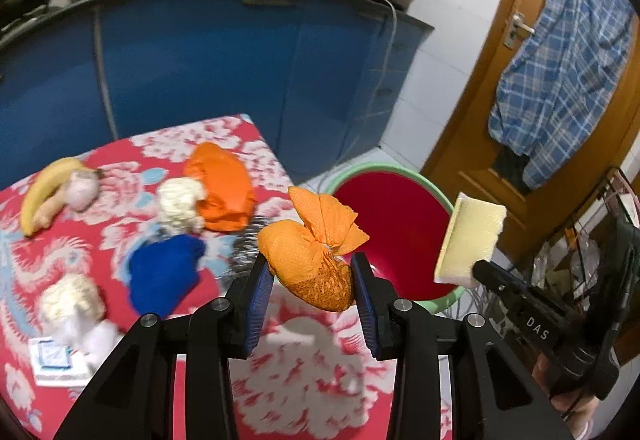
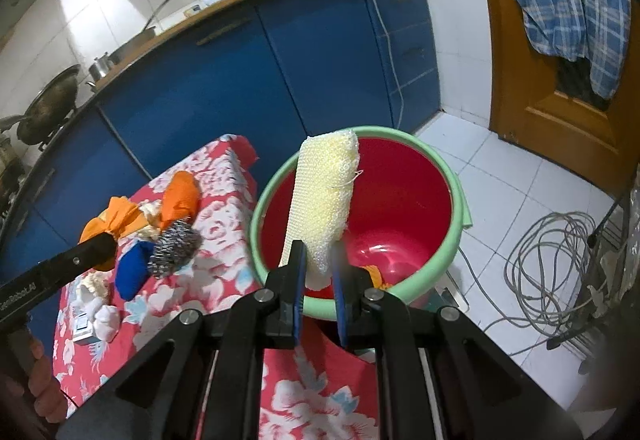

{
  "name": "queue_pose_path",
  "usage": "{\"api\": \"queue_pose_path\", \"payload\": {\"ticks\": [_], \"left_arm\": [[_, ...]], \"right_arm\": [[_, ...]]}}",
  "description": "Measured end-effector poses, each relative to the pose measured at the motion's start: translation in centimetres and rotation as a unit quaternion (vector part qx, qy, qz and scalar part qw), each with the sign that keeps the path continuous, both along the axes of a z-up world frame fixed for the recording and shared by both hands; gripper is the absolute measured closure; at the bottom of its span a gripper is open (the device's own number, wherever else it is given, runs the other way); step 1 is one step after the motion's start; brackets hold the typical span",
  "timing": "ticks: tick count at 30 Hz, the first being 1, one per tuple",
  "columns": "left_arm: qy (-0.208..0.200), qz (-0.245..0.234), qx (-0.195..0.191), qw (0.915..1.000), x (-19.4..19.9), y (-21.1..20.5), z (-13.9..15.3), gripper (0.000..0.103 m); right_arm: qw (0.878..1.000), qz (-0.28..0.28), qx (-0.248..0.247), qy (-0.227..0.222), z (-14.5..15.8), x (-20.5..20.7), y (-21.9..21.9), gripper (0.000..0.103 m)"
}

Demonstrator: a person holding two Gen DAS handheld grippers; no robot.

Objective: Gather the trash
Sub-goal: 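Carry the orange fruit and cream sponge over the red bucket, then open both tools to drop the orange fruit and sponge into the bucket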

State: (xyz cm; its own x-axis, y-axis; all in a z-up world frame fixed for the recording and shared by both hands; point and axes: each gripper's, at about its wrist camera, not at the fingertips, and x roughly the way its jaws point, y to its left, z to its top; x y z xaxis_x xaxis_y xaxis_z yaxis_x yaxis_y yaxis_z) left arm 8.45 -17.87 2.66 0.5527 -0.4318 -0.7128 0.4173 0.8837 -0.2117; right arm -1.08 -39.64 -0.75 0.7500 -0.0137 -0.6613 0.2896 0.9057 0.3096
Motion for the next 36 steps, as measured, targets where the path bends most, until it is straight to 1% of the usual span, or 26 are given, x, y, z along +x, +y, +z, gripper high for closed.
{"api": "queue_pose_path", "payload": {"ticks": [3, 10, 17, 18, 19, 22, 26, 36], "left_arm": [[0.009, -0.018, 0.008, 0.9998, 0.8, -1.9, -1.1, 0.063], [0.032, -0.044, 0.024, 0.9982, 2.4, -5.4, -3.3, 0.063], [0.035, -0.064, 0.042, 0.9965, 3.2, -8.1, -4.8, 0.061], [0.037, -0.064, 0.045, 0.9963, 3.3, -8.4, -5.0, 0.058], [0.038, -0.063, 0.047, 0.9962, 3.4, -8.5, -5.1, 0.053], [0.047, -0.056, 0.046, 0.9963, 3.7, -8.6, -5.6, 0.046], [0.054, -0.054, 0.042, 0.9962, 3.8, -8.5, -5.7, 0.044], [0.051, -0.036, 0.036, 0.9974, 3.2, -6.8, -4.8, 0.044]], "right_arm": [[1.000, -0.010, 0.004, 0.007, -0.9, 0.3, -0.9, 0.087], [0.999, -0.029, 0.011, 0.021, -2.5, 0.8, -2.7, 0.085], [0.999, -0.038, 0.019, 0.026, -3.5, 0.9, -3.7, 0.083], [0.999, -0.039, 0.021, 0.026, -3.5, 1.0, -3.9, 0.083], [0.999, -0.039, 0.023, 0.027, -3.6, 1.0, -4.0, 0.083], [0.998, -0.043, 0.026, 0.027, -3.9, 0.9, -4.3, 0.083], [0.998, -0.047, 0.030, 0.024, -3.8, 0.6, -4.4, 0.082], [0.999, -0.039, 0.029, 0.012, -2.8, 0.1, -3.7, 0.078]]}}
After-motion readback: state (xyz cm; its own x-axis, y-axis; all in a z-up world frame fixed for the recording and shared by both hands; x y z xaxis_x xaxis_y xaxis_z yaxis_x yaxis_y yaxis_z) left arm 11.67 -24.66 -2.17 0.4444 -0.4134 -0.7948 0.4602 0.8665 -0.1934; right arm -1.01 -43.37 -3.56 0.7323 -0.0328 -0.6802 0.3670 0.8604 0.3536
